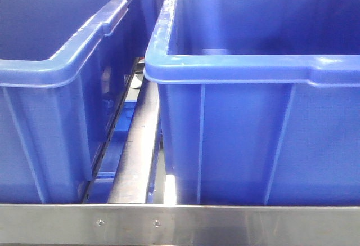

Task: Place yellow foam block on left shelf second layer

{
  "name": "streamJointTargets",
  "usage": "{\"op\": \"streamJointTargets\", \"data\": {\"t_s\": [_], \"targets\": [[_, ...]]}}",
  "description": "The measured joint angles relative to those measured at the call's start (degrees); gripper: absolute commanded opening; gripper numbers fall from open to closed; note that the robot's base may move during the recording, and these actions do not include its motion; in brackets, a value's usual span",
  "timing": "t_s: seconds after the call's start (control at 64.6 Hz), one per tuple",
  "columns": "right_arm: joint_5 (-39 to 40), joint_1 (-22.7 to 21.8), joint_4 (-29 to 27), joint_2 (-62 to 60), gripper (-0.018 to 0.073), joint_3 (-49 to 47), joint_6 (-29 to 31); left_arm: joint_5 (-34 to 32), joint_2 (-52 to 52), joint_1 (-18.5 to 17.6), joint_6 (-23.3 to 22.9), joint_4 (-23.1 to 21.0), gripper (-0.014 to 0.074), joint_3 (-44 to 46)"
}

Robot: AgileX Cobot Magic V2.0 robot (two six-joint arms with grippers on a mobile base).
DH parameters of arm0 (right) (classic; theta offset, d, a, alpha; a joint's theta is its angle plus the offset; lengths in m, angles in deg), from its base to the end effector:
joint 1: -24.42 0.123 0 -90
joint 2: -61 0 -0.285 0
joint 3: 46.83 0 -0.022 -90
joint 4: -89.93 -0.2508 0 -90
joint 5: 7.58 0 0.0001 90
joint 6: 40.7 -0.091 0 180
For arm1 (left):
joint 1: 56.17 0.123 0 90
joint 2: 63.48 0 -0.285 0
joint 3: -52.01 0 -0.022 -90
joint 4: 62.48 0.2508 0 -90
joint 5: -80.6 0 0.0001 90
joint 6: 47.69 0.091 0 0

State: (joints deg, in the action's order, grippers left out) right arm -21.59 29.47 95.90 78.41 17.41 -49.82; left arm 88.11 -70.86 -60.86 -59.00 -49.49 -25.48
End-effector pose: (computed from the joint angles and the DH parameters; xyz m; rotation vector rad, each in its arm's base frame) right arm 0.0635 0.0033 0.2575 -0.0060 1.6690 0.0896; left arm 0.0561 -0.0019 0.2004 0.0652 1.6077 -0.0185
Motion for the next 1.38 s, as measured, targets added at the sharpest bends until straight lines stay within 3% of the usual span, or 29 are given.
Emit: {"op": "streamJointTargets", "data": {"t_s": [0.217,0.495,1.377], "targets": [[0.38,-5.89,-0.21,-9.96,0.0055,8.78,0.0,0.0,0.0,0.0,0.0,0.0,0.0136,0.0],[12.08,-6.25,-0.21,-10.35,0.0055,14.17,0.0,0.0,0.0,0.0,0.0,0.0,0.0136,0.0],[12.32,-6.25,-0.21,-10.35,0.0055,14.17,0.0,0.0,0.0,0.0,0.0,0.0,0.0136,0.0]]}}
